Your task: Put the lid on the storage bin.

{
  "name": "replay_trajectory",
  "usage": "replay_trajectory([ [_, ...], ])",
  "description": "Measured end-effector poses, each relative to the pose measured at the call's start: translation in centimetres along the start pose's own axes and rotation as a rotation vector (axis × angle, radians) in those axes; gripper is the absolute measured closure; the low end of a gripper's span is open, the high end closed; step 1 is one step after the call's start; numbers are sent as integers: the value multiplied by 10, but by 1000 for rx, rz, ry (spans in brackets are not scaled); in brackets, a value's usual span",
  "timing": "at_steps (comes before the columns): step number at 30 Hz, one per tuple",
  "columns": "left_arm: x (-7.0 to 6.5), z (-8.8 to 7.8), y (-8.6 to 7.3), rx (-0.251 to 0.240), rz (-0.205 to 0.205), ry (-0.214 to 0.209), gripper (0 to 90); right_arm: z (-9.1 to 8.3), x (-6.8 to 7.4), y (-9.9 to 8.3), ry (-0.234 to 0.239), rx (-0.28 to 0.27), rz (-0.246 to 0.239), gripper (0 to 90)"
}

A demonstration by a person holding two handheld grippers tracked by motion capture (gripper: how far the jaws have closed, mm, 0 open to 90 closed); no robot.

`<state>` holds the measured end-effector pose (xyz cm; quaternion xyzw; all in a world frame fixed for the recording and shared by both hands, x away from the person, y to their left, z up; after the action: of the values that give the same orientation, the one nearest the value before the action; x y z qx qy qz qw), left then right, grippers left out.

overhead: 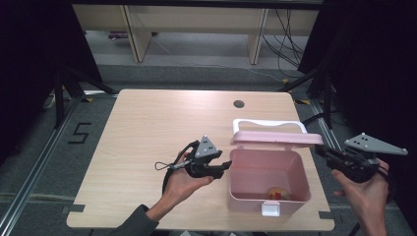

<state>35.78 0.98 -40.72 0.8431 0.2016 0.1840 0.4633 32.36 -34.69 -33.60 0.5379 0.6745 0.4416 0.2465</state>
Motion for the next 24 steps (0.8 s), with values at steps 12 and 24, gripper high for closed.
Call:
replay_trajectory([
  [12, -13, -36, -32, 34, 28, -16, 452, -14, 5, -27, 24, 55, 3, 857],
  [24, -12, -51, -58, 62, 19, -6, 432, -19, 3, -57, 47, 102, -8, 871],
])
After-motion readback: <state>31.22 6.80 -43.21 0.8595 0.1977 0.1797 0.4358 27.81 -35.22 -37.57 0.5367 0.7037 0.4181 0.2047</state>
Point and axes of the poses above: each handheld gripper's, and its own axes: z roughly forward along the jaws, y roughly out of its top, x roughly to its left, the point moved 2 cm from there along z, roughly forward along the jaws, and after that the axes turned 12 degrees about z, right-handed, at the moved point
